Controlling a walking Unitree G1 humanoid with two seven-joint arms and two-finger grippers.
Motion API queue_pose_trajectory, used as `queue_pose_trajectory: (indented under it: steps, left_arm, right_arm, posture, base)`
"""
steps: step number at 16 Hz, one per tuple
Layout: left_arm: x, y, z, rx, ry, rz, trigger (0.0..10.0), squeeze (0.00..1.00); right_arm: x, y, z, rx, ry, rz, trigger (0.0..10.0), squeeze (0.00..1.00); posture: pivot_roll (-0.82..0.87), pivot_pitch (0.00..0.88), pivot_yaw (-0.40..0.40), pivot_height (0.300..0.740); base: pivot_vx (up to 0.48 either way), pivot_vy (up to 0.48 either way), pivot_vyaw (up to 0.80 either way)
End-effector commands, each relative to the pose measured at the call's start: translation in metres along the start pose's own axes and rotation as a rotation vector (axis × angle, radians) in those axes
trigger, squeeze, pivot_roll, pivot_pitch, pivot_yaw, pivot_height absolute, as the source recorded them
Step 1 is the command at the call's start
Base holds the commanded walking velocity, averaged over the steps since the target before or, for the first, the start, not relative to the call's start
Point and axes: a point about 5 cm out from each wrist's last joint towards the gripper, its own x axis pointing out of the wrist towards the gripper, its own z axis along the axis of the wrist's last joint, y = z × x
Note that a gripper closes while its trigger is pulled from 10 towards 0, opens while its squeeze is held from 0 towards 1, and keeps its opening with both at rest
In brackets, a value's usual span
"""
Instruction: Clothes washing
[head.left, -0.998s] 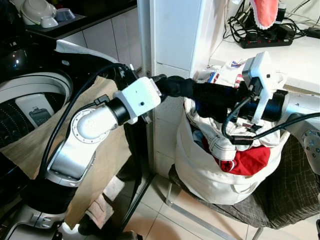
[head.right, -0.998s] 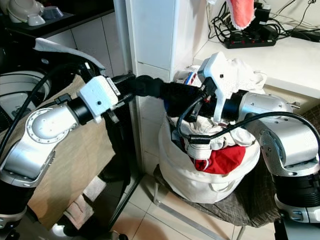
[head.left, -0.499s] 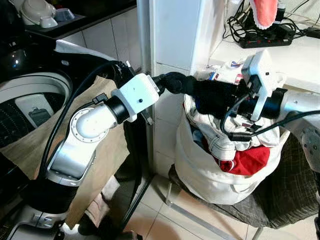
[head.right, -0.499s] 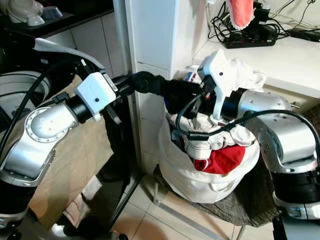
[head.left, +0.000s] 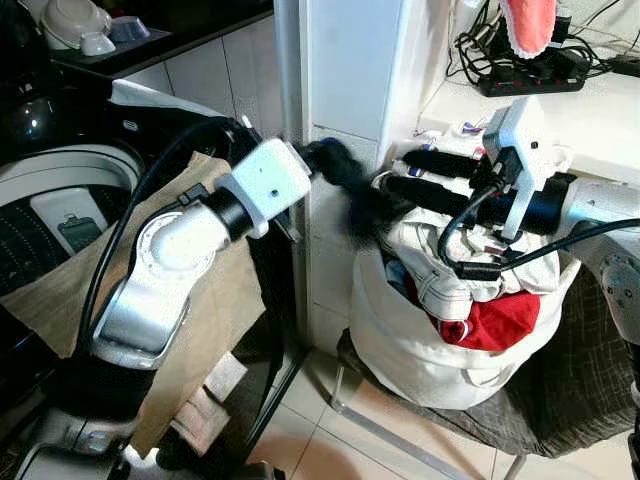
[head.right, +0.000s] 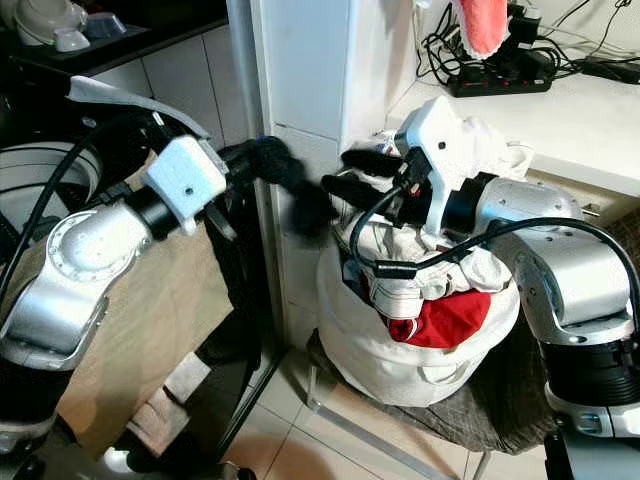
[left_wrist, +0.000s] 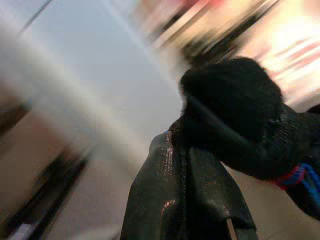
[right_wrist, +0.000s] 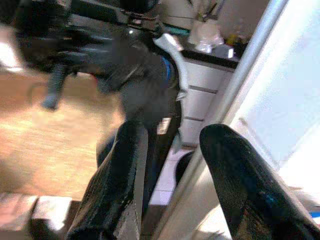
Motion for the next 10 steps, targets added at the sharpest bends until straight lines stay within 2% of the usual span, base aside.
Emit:
queue_pose_trajectory:
  steps: [1,2,4,5,6,7,8,10]
  left_arm:
    - [-0.003,0.026,-0.016,0.004,0.126,0.173,0.0,0.00]
    - [-0.004,0.033,-0.022,-0.005,0.171,0.227,0.0,0.00]
    - [-0.021,0.077,-0.052,-0.119,0.344,0.563,0.0,0.00]
    - [-0.027,0.089,-0.057,-0.160,0.362,0.664,0.0,0.00]
    - [-0.027,0.089,-0.057,-0.160,0.362,0.664,0.0,0.00]
    - [-0.030,0.095,-0.060,-0.188,0.370,0.726,0.0,0.00]
    - [-0.046,0.119,-0.068,-0.184,0.430,0.937,0.0,0.00]
    - [-0.059,0.126,-0.076,-0.209,0.482,1.083,0.0,0.00]
  right_arm:
    - [-0.002,-0.005,0.007,-0.038,-0.013,-0.032,10.0,0.00]
    - [-0.003,-0.006,0.008,-0.037,-0.018,-0.040,10.0,0.00]
    - [-0.010,-0.009,0.010,-0.025,-0.049,-0.096,10.0,0.00]
    - [-0.011,-0.007,0.009,-0.023,-0.049,-0.093,10.0,0.00]
    - [-0.011,-0.007,0.009,-0.023,-0.049,-0.093,10.0,0.00]
    - [-0.011,-0.006,0.009,-0.024,-0.048,-0.089,10.0,0.00]
    - [-0.010,0.000,0.006,-0.024,-0.041,-0.070,10.0,0.00]
    - [-0.008,0.006,0.003,-0.016,-0.039,-0.052,10.0,0.00]
  posture:
    - [-0.03,0.000,0.030,0.740]
    - [-0.03,0.000,0.030,0.740]
    - [-0.04,0.000,0.040,0.740]
    - [-0.04,0.000,0.040,0.740]
    - [-0.04,0.000,0.040,0.740]
    - [-0.04,0.000,0.040,0.740]
    - [-0.04,0.000,0.047,0.740]
    - [-0.04,0.000,0.051,0.740]
  base:
    - [0.000,0.000,0.00]
    - [0.000,0.000,0.00]
    - [0.000,0.000,0.00]
    - [0.000,0.000,0.00]
    - [0.000,0.000,0.00]
    - [0.000,0.000,0.00]
    - [0.000,0.000,0.00]
    - [0.000,0.000,0.00]
